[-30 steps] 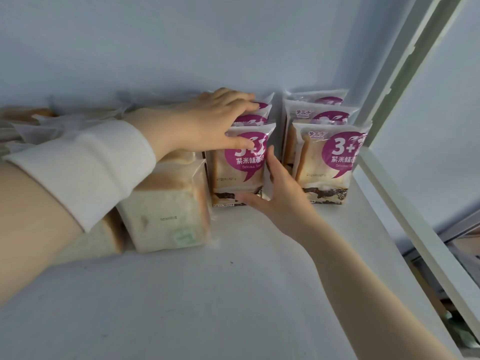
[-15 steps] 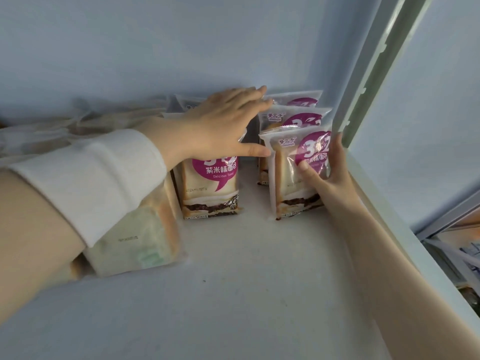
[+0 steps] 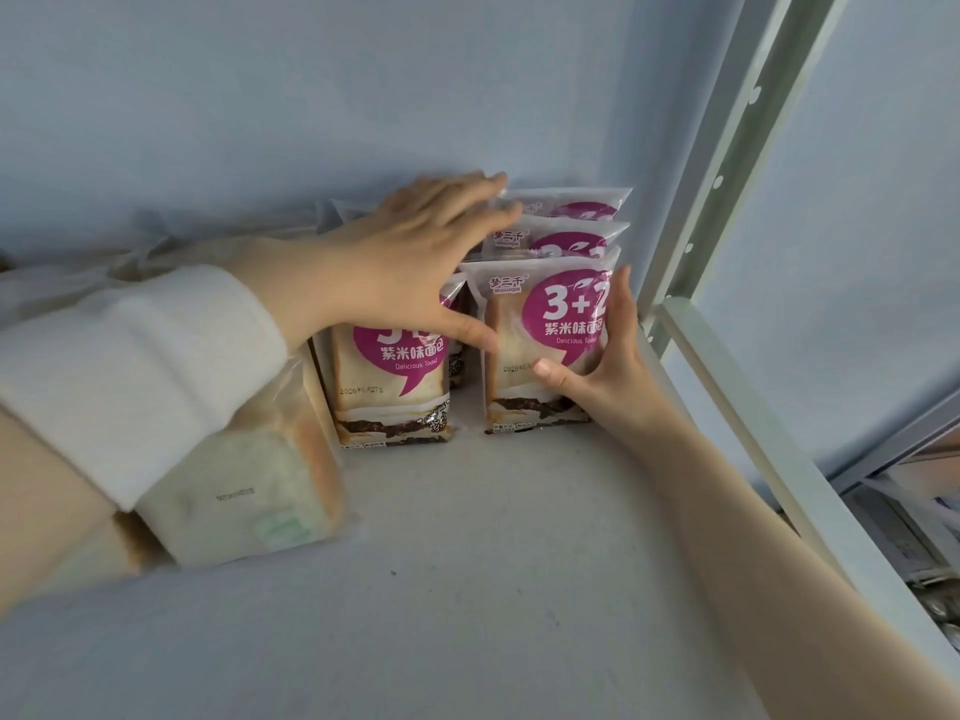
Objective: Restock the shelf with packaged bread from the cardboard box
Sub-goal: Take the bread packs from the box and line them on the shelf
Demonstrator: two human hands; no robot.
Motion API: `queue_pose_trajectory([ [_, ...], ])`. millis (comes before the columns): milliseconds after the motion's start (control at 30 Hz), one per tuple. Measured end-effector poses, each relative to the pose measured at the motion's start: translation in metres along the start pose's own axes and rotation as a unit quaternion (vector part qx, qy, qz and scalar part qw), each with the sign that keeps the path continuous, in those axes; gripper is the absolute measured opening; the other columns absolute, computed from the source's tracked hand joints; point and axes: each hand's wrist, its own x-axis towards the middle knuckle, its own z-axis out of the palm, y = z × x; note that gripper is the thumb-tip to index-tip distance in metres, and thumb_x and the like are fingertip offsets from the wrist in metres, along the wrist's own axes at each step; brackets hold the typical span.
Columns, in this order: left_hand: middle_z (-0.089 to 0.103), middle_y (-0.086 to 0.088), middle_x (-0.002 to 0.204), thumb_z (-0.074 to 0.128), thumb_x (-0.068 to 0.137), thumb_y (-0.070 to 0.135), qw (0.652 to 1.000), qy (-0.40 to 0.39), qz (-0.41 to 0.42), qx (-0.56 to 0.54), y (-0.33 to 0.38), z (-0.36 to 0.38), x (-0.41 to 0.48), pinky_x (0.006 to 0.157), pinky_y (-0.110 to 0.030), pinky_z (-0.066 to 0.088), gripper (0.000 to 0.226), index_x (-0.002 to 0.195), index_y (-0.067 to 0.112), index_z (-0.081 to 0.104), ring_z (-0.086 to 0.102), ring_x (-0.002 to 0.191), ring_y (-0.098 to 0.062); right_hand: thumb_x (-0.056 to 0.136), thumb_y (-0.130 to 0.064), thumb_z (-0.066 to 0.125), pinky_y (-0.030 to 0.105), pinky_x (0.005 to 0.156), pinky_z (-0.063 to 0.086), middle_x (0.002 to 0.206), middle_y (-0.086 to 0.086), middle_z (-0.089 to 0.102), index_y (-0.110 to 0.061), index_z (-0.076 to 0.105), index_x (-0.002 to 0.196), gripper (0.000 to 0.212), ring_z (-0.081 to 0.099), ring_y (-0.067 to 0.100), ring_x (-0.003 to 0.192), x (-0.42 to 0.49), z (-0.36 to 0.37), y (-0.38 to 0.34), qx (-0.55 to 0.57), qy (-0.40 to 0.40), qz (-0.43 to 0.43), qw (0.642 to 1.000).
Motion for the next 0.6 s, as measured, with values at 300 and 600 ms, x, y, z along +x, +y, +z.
queue_pose_trajectory([
  [300, 0.009, 0.0, 0.155, 0.058, 0.047, 0.076, 0.999, -0.011, -0.019, 0.03, -0.016, 0.01, -0.023, 0.114, -0.044, 0.014, 0.124, 0.148, 0.027, 0.004, 0.008, 0.14, -0.02, 0.063, -0.048, 0.064, 0.009, 0.092, 0.043, 0.136, 0.003, 0.038, -0.011, 0.006, 0.145, 0.107, 0.045, 0.009, 0.121, 0.003, 0.014, 0.004, -0.077, 0.047, -0.024, 0.996],
  [600, 0.05, -0.016, 0.117, 0.056, 0.048, 0.073, 0.988, 0.128, 0.004, 0.089, -0.009, 0.002, -0.042, 0.086, -0.045, 0.038, 0.093, 0.114, 0.009, 0.046, 0.037, 0.107, -0.027, 0.076, -0.051, 0.057, -0.006, 0.075, 0.035, 0.111, -0.033, 0.041, -0.019, 0.012, 0.148, 0.091, 0.042, -0.03, 0.093, -0.015, 0.009, 0.005, -0.131, 0.097, -0.017, 0.986],
])
